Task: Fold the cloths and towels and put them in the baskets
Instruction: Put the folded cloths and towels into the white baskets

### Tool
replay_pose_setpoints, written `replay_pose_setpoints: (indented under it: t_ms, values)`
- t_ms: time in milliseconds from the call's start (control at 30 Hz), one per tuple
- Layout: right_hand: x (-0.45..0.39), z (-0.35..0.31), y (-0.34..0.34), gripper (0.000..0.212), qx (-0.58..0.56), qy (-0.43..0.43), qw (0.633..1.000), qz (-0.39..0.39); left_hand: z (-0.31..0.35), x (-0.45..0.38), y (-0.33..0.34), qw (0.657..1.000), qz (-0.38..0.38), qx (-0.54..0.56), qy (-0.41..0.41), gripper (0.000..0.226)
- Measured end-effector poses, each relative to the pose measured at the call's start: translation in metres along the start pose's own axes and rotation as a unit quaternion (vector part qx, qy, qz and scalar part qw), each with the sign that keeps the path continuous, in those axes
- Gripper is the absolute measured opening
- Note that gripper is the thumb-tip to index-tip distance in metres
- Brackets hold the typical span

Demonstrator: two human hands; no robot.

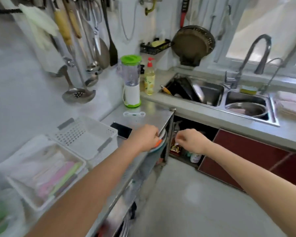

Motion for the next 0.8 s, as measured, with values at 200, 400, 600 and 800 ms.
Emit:
replay_pose_setpoints:
  t_ms: [200, 400, 600, 800]
  values:
    - [0.179, 0.170, -0.031, 0.020, -0.007, 0.202, 0.979, 0.025, 0.193, -0.024, 0.059, 0.991, -0.039, -0.017, 0.123, 0.023]
    - [0.328, 0.291, -0.076, 0.021, -0.030, 0.374, 0.919, 0.119, 0.361, -0.051, 0.084, 0.970, -0.051, -0.039, 0.236, 0.023]
    - [0.390, 0.375, -0.097, 0.022, -0.059, 0.462, 0.867, 0.178, 0.473, -0.114, 0.106, 0.946, -0.062, -0.052, 0.314, 0.027]
    - [0.365, 0.468, -0.123, 0.025, -0.071, 0.491, 0.846, 0.196, 0.543, -0.229, 0.117, 0.934, -0.044, -0.070, 0.347, 0.037]
Point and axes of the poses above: each hand's wrist, its own x-axis away from the middle knuckle, its own y-axis out of the palm, z = x × y, the point moved 4 cm from there along -x, towards the middle knuckle, and after that the axes turned 4 degrees about -y, right-handed, at the moved point
